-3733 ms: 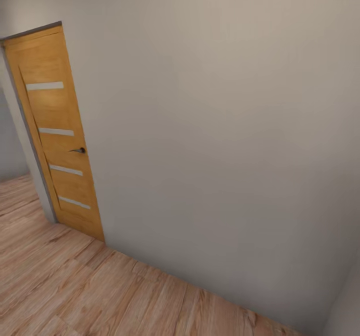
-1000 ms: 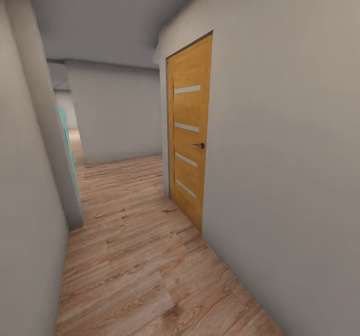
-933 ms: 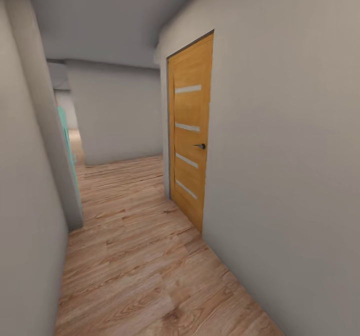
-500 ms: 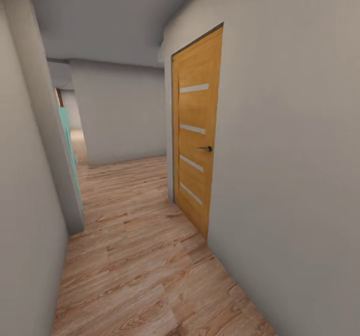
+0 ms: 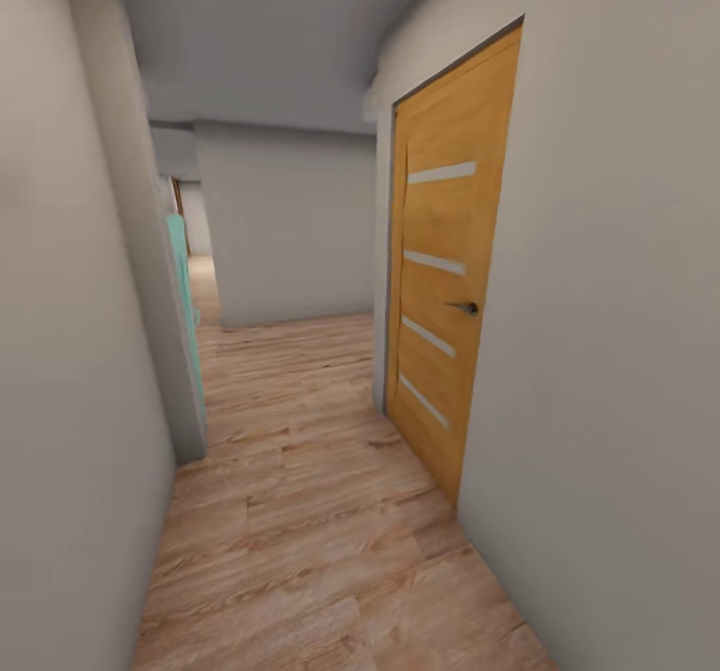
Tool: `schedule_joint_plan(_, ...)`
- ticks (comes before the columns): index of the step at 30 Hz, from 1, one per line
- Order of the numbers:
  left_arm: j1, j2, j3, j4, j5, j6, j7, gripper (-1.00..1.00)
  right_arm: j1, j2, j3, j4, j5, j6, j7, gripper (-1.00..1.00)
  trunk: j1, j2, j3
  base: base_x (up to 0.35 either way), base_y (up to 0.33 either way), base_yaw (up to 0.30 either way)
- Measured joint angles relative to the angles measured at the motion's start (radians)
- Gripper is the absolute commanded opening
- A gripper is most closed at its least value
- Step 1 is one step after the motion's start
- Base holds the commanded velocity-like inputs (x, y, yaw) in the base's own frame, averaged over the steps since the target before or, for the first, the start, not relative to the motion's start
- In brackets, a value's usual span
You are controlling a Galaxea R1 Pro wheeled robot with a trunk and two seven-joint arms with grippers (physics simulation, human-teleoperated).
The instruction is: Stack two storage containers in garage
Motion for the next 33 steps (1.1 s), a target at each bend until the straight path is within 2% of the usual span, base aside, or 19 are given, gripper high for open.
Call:
schedule_joint_plan(14,0.000,-0.001,0.000,0.000,-0.002,0.000,0.000,1.00,0.000,-0.001,0.000,0.000,0.000,0.000,0.000,1.00,0.000,0.000,0.000,0.322,0.000,0.263)
schedule_joint_plan(33,0.000,-0.001,0.000,0.000,-0.002,0.000,0.000,1.00,0.000,-0.002,0.000,0.000,0.003,0.005,0.001,1.00,0.000,0.000,0.000,0.322,-0.008,0.020)
